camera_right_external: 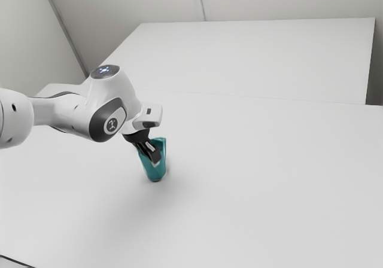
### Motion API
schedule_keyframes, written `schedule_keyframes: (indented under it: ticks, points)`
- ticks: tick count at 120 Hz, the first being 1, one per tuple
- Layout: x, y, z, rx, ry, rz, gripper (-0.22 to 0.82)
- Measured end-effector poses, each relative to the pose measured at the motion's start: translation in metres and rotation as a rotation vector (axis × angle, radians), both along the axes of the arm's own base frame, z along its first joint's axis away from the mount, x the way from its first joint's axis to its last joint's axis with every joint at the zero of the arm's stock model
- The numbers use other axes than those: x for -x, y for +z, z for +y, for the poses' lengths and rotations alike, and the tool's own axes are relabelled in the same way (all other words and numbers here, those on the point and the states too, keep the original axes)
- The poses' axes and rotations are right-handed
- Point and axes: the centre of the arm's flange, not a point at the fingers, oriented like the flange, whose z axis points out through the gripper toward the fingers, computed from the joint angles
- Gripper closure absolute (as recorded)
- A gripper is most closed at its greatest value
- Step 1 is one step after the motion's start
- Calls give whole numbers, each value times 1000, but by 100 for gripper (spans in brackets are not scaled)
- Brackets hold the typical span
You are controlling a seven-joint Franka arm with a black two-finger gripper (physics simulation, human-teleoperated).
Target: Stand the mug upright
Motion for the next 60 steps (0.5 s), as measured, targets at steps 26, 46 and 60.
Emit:
schedule_keyframes:
  ticks: [26,46,60]
  points:
    - [1,7,-2,-1,11,-12,13]
    - [5,34,-12,-7,-3,-44,6]
    - [4,59,-13,-11,1,-63,3]
